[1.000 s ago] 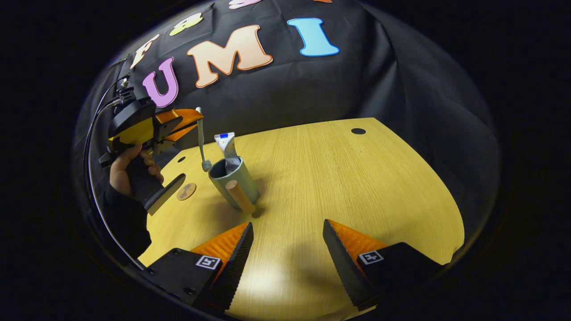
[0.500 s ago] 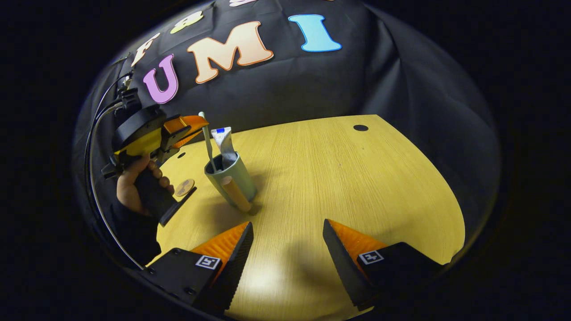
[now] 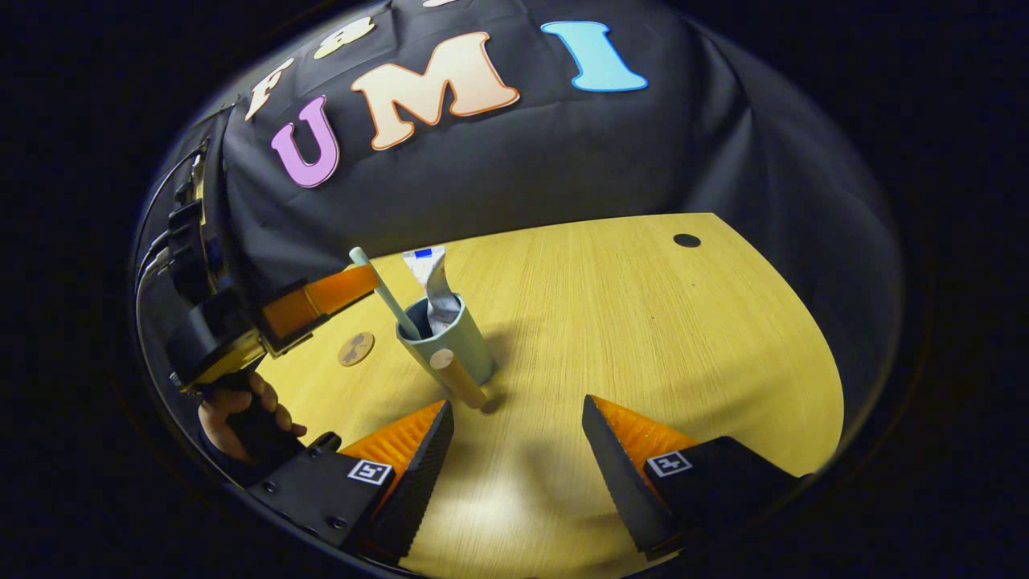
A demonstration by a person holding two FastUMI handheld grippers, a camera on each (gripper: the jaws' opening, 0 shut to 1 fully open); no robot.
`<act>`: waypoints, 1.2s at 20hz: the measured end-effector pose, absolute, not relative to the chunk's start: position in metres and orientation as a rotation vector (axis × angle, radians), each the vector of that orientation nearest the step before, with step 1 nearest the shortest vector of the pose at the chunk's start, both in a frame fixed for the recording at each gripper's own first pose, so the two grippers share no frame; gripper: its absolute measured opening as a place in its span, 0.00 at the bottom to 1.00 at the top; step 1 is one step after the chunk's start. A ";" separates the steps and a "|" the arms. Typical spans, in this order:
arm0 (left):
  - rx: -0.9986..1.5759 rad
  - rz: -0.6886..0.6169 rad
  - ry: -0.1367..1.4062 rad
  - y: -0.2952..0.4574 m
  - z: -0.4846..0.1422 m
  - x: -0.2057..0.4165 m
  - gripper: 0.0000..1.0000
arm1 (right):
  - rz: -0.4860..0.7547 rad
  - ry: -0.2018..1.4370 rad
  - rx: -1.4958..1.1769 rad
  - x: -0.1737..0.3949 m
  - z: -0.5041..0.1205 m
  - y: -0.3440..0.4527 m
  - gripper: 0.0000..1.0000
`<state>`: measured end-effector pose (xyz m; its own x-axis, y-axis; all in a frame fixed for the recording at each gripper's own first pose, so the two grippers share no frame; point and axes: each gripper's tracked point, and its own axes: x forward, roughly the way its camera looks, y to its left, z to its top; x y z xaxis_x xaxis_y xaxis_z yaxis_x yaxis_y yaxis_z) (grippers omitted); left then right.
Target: Put the toothbrush and toothpaste on the desktop into the cup, then pick up the cup and place it on the coaster on the desktop.
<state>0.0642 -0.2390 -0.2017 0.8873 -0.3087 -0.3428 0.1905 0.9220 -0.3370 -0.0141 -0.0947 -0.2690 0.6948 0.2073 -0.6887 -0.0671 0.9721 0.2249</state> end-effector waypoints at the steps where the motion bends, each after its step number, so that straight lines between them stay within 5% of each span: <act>1: -0.290 -0.275 0.422 -0.238 -0.202 0.057 0.12 | 0.175 0.796 0.180 -0.010 -0.266 -0.091 0.99; 2: -0.266 -0.277 0.438 -0.236 -0.204 0.051 0.22 | 0.200 0.811 0.174 -0.007 -0.264 -0.086 0.99; 4: -0.215 -0.273 0.452 -0.227 -0.204 0.040 0.59 | 0.244 0.849 0.148 -0.001 -0.261 -0.077 0.98; 5: -0.198 -0.269 0.440 -0.221 -0.200 0.035 0.88 | 0.264 0.860 0.134 0.003 -0.261 -0.072 0.98; 6: -0.190 -0.264 0.431 -0.214 -0.196 0.029 0.92 | 0.278 0.879 0.113 0.008 -0.261 -0.068 0.99; 22: -0.113 -0.066 0.463 -0.020 -0.196 -0.018 0.91 | 0.273 1.264 -0.205 0.048 -0.339 -0.027 0.97; 24: -0.127 -0.034 0.470 0.000 -0.199 -0.022 0.94 | 0.283 1.309 -0.228 0.045 -0.346 -0.024 0.86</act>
<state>-0.0220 0.0003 -0.1991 0.8914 -0.0617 -0.4491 0.0033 0.9916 -0.1296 0.0453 -0.0240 -0.3455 0.2330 0.0759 -0.9695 -0.3317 0.9434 -0.0059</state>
